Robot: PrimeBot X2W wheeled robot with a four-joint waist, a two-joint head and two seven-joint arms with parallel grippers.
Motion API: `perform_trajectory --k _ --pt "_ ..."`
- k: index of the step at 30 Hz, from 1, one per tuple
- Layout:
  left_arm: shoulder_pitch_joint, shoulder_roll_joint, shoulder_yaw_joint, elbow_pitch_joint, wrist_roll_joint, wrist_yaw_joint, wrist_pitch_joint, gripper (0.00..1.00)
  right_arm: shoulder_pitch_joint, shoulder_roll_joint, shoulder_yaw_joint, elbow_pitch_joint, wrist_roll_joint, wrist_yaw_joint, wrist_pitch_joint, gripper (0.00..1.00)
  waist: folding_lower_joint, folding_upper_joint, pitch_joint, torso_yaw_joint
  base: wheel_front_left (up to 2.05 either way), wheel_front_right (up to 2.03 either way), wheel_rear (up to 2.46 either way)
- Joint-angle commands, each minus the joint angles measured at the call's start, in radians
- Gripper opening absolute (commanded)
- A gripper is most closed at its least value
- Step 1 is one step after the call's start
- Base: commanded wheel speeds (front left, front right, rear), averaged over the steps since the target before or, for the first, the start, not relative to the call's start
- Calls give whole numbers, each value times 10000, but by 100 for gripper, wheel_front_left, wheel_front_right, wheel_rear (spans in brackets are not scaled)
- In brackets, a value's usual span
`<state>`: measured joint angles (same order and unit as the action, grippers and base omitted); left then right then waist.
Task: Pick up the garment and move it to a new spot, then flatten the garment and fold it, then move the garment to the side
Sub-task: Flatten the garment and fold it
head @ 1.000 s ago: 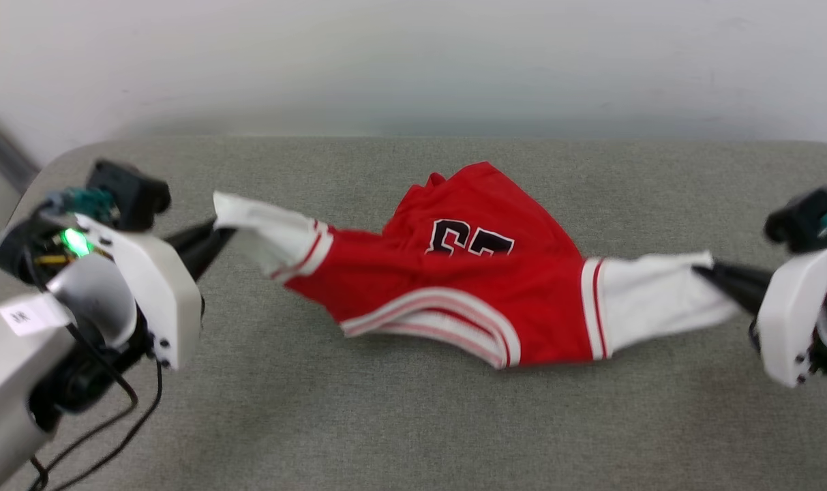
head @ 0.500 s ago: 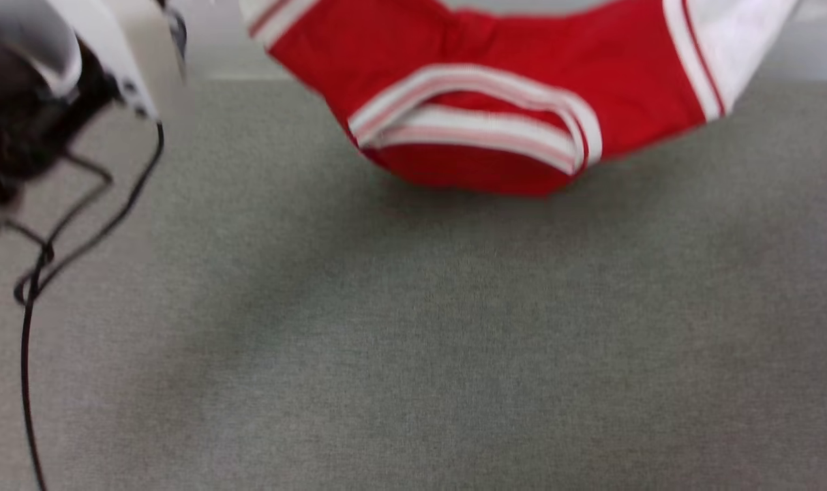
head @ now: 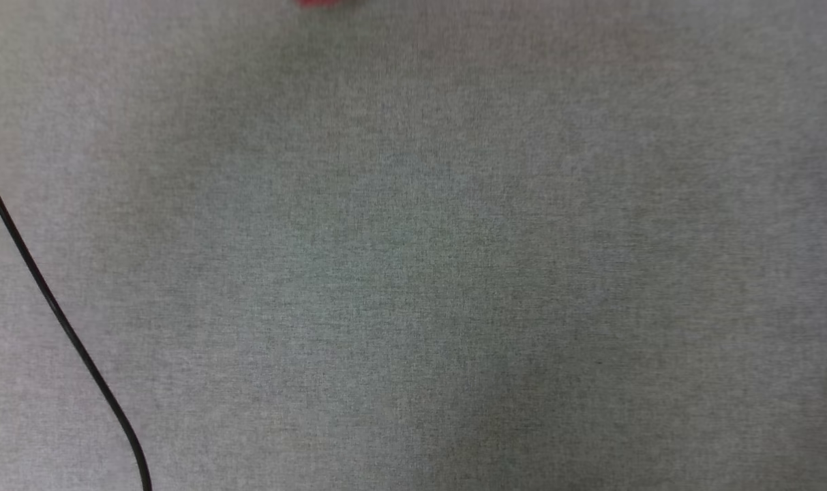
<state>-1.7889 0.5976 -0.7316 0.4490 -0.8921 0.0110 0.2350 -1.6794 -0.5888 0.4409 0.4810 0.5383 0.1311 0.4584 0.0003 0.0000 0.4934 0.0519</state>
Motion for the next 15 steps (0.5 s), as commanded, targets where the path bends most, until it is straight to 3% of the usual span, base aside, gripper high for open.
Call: perform_trajectory --k 1,8,15 --pt "-362 -66 107 228 46 -52 -115 0 -365 96 4 190 -194 -7 -135 0 -3 0 275 76 0 0 0" --pt "-761 -518 113 1591 20 -550 -683 0 -1236 649 50 1546 -741 -7 -1105 0 -3 0 456 109 0 0 0" --pt "884 -567 -68 2538 -370 -1014 -1453 0 125 1117 916 2430 -410 -7 -2162 0 -3 0 141 -140 0 0 0"
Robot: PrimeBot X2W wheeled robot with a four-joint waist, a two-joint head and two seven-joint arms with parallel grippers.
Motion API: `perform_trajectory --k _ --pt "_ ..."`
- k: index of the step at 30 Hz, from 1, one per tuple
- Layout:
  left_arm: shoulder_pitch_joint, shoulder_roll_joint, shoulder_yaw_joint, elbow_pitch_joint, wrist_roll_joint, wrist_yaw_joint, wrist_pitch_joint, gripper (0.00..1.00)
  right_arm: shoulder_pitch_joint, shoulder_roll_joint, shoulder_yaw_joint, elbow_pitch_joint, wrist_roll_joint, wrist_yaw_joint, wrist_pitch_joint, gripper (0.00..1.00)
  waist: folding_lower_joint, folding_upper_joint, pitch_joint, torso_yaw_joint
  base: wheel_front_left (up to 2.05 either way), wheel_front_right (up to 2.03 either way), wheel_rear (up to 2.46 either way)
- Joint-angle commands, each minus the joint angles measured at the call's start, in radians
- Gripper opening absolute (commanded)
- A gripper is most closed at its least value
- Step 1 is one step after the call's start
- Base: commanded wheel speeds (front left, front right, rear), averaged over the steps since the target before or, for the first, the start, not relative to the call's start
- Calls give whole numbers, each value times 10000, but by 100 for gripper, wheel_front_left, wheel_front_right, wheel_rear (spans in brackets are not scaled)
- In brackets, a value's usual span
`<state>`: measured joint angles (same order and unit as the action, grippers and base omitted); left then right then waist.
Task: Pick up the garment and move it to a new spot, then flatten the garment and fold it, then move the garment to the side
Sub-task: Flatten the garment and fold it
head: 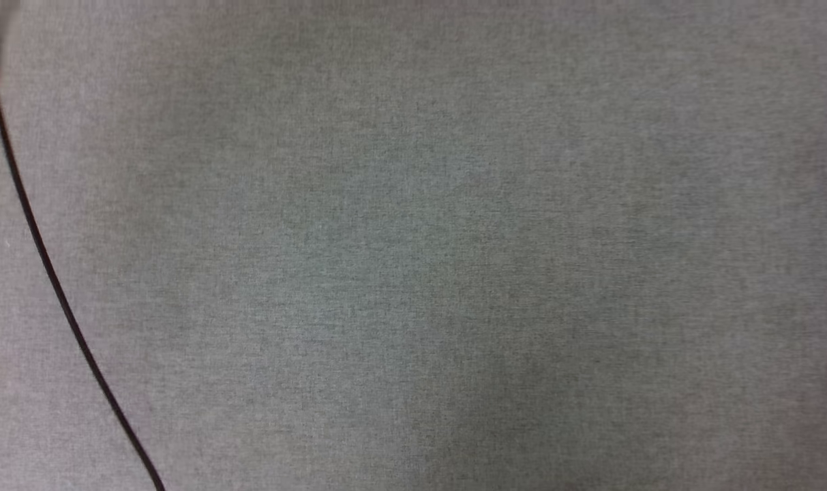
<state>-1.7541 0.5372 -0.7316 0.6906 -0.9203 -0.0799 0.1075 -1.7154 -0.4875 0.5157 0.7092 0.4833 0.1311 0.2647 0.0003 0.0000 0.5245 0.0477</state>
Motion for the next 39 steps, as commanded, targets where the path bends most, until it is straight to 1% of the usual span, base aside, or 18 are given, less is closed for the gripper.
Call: perform_trajectory --k 1,4,5,7,8,10,13,14,17,19,20,21,23,29,33,39 --pt "879 46 -53 173 -206 -158 -342 0 791 144 294 239 255 -7 -415 0 -3 0 -256 -133 0 0 0" --pt "2185 95 -99 282 -513 -252 -826 0 1893 253 662 413 732 -7 -952 0 -3 0 -603 -211 0 0 0" --pt "2185 95 -99 282 -513 -252 -826 0 1893 253 662 413 732 -7 -952 0 -3 0 -603 -211 0 0 0" --pt "3183 165 -176 225 -704 -328 -1157 0 2734 295 964 464 1079 -7 -1297 0 -3 0 -887 -263 0 0 0" --pt "4178 230 -229 90 -867 -338 -1513 0 3571 217 1291 418 1401 -7 -1590 0 -3 0 -1194 -290 0 0 0" --pt "5228 311 -248 -90 -1051 -305 -1844 0 4455 65 1638 315 1745 -7 -1825 0 -3 0 -1530 -302 0 0 0" --pt "6909 460 -264 -539 -1397 -104 -2233 0 5742 -220 2064 -7 2278 -7 -2088 0 -3 0 -2028 -334 0 0 0" --pt "8523 785 -308 -1174 -1654 236 -2574 0 7034 -568 2370 -376 2757 -7 -2338 0 -3 0 -2560 -364 0 0 0" --pt "10139 1178 -353 -1860 -1985 533 -2783 0 8299 -1006 2560 -805 3202 -7 -2501 0 -3 0 -3076 -412 0 0 0" --pt "11217 1418 -411 -2427 -2235 828 -2839 0 9184 -1327 2557 -1128 3504 -7 -2571 0 -3 0 -3399 -432 0 0 0" --pt "11217 1418 -411 -2427 -2235 828 -2839 0 9184 -1327 2557 -1128 3504 -7 -2571 0 -3 0 -3399 -432 0 0 0" --pt "11732 1599 -367 -2664 -2397 955 -2930 0 9596 -1442 2585 -1273 3609 -7 -2559 0 -3 0 -3560 -467 0 0 0" --pt "12719 1913 -310 -3183 -2682 1244 -3055 0 10414 -1765 2504 -1589 3845 -8 -2549 0 -3 0 -3810 -490 0 0 0" --pt "15202 2514 -325 -4721 -3293 2149 -3321 0 12898 -2623 1937 -2567 4437 -11 -2258 0 -3 0 -4376 -384 0 0 0" --pt "16386 2763 -409 -5456 -3549 2657 -3417 0 14506 -3110 1335 -3286 4694 -11 -1704 0 -3 0 -4586 -292 0 0 0" --pt "17657 2972 -520 -6035 -3789 3115 -3517 0 16753 -3633 372 -4226 5010 -13 -452 0 -3 0 -4769 -175 0 0 0"
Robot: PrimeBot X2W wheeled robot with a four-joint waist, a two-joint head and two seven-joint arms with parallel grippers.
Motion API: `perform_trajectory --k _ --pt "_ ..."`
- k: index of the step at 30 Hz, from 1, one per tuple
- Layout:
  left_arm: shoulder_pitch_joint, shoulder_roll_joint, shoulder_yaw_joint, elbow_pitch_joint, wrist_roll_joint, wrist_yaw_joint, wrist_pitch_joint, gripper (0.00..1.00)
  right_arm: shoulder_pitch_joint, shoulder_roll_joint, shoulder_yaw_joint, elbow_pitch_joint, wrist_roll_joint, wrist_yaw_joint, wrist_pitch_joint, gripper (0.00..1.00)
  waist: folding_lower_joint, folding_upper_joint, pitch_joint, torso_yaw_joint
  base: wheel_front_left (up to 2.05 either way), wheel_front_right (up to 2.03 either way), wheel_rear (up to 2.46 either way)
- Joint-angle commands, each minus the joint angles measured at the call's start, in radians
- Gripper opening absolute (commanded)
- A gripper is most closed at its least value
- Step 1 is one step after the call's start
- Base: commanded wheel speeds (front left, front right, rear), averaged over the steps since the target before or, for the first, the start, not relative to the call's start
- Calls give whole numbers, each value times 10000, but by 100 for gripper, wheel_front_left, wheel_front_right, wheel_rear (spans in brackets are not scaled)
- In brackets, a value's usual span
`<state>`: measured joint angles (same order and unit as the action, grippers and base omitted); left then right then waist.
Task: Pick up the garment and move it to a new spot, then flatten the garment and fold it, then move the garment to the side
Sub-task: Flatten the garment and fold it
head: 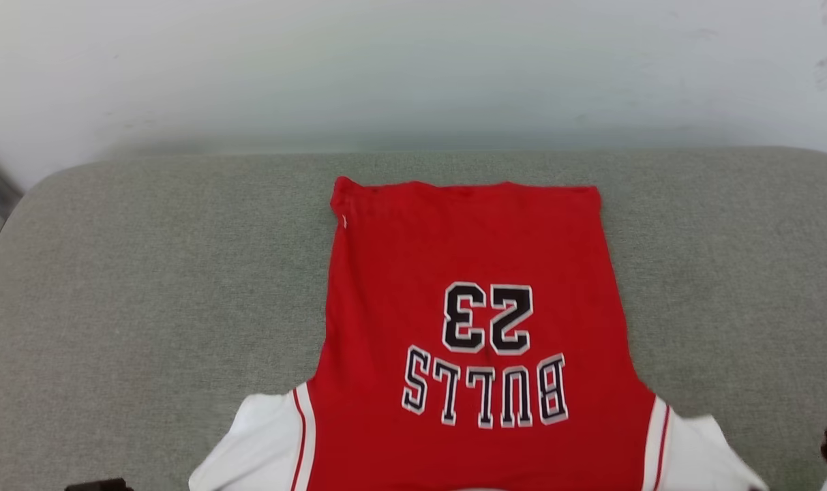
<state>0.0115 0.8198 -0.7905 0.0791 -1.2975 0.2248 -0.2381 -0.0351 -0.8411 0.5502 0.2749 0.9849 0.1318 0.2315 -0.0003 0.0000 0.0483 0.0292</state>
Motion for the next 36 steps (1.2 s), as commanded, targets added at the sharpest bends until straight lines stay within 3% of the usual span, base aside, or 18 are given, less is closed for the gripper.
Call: perform_trajectory --k 1,7,8,9,15,18,20,21,30,32,36 --pt "131 148 30 11 -27 122 -70 0 306 -143 -107 -41 54 -20 165 0 3 0 -15 33 0 0 0" --pt "461 76 -36 -294 50 283 -115 0 1456 -65 -1168 -917 -236 -20 1206 0 3 0 48 101 0 0 0" --pt "429 62 -47 -327 98 309 -121 0 1480 35 -1417 -1040 -386 -21 1263 5 3 0 76 112 0 0 0" --pt "370 45 -66 -360 136 314 -120 0 1450 126 -1681 -1194 -588 -21 1296 100 3 0 115 137 0 0 0" --pt "-284 -162 -140 -674 654 369 -78 0 208 511 -3474 -2601 -1720 -14 1606 100 3 0 585 418 0 0 0" --pt "-792 -281 -177 -833 987 375 -46 0 -1145 618 -4220 -3180 -2433 -14 1967 100 3 0 1007 659 0 0 0" --pt "-1113 -368 -211 -931 1196 361 4 0 -2194 720 -4366 -3449 -2731 -13 2496 100 3 0 1334 834 0 0 0" --pt "-1614 -539 -265 -1025 1505 319 31 0 -3857 837 -4074 -3369 -3173 -13 3583 100 3 0 1845 1111 0 0 0" --pt "-3018 -1218 -408 -1189 2403 145 -1 0 -8274 1215 -2245 -1027 -3980 -14 7952 100 3 0 3584 2012 0 0 0" --pt "-3529 -1550 -497 -1206 2715 35 -44 0 -9346 1613 -1994 218 -4418 -13 8888 100 3 0 4267 2355 0 0 0" --pt "-3925 -1829 -553 -1176 2959 -52 -63 0 -9807 2007 -1947 1230 -4801 -13 8983 100 3 0 4752 2600 0 0 0"
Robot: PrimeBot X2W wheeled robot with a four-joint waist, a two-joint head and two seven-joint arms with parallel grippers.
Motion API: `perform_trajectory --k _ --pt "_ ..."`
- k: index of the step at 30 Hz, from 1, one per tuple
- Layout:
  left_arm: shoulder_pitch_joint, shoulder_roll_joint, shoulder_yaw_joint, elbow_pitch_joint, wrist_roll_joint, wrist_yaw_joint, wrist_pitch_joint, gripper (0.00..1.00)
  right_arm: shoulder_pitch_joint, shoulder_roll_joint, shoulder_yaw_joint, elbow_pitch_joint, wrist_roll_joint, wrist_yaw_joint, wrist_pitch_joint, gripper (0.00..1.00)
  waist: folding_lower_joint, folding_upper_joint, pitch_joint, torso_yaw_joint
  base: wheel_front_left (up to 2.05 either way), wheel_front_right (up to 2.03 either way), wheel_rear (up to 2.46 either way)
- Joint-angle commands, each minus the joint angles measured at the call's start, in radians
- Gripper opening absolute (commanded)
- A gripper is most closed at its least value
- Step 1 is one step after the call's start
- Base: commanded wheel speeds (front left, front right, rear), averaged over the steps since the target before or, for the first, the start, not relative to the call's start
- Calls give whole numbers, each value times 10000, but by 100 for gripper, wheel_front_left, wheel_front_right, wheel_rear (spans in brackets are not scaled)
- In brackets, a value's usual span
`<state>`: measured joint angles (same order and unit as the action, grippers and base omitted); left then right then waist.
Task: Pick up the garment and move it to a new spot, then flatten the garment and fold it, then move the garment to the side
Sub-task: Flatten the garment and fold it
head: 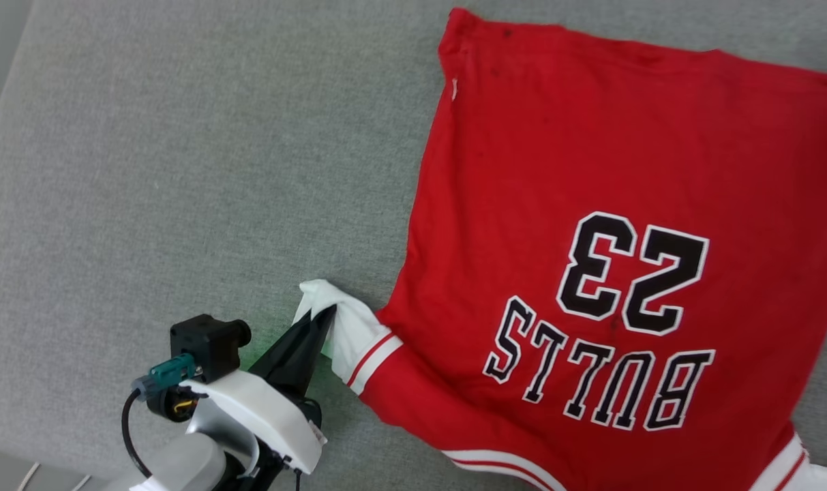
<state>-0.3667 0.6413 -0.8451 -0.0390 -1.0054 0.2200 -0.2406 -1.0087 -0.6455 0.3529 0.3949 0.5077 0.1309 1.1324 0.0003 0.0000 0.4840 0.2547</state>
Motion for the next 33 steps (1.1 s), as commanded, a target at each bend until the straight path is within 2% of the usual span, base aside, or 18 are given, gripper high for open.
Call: perform_trajectory --k 1,9,10,14,19,21,24,28,33 --pt "-202 -102 -14 21 90 -30 -51 0 -31 127 70 248 -69 -5 -36 100 -3 0 458 381 0 0 0" --pt "-316 -286 28 201 235 -49 -100 0 1154 352 810 1466 367 1 -128 100 -3 0 540 412 0 0 0" --pt "-282 -277 42 221 232 -48 -100 0 1124 308 828 1462 413 1 -228 0 -3 0 499 383 0 0 0" --pt "-33 -196 158 284 166 -11 -150 0 531 237 609 1362 584 -2 -826 0 -3 0 188 153 0 0 0" --pt "297 -139 354 350 71 52 -182 0 150 232 755 852 1045 -3 -1547 0 -3 0 -359 -207 0 0 0" --pt "523 -95 445 385 12 98 -195 0 233 19 993 506 1349 -3 -1850 0 -3 0 -728 -420 0 0 0" --pt "843 -20 631 397 -30 156 -220 0 698 -546 1412 -237 1959 -5 -2252 0 -3 0 -1253 -739 0 0 0" --pt "1354 113 847 391 -150 253 -239 0 1817 -1637 1685 -1629 2865 -5 -2774 0 -3 0 -1890 -1142 0 0 0" --pt "2004 305 1124 331 -297 362 -253 0 4221 -2972 1189 -2879 3666 -5 -3420 0 -3 0 -2519 -1565 0 0 0"
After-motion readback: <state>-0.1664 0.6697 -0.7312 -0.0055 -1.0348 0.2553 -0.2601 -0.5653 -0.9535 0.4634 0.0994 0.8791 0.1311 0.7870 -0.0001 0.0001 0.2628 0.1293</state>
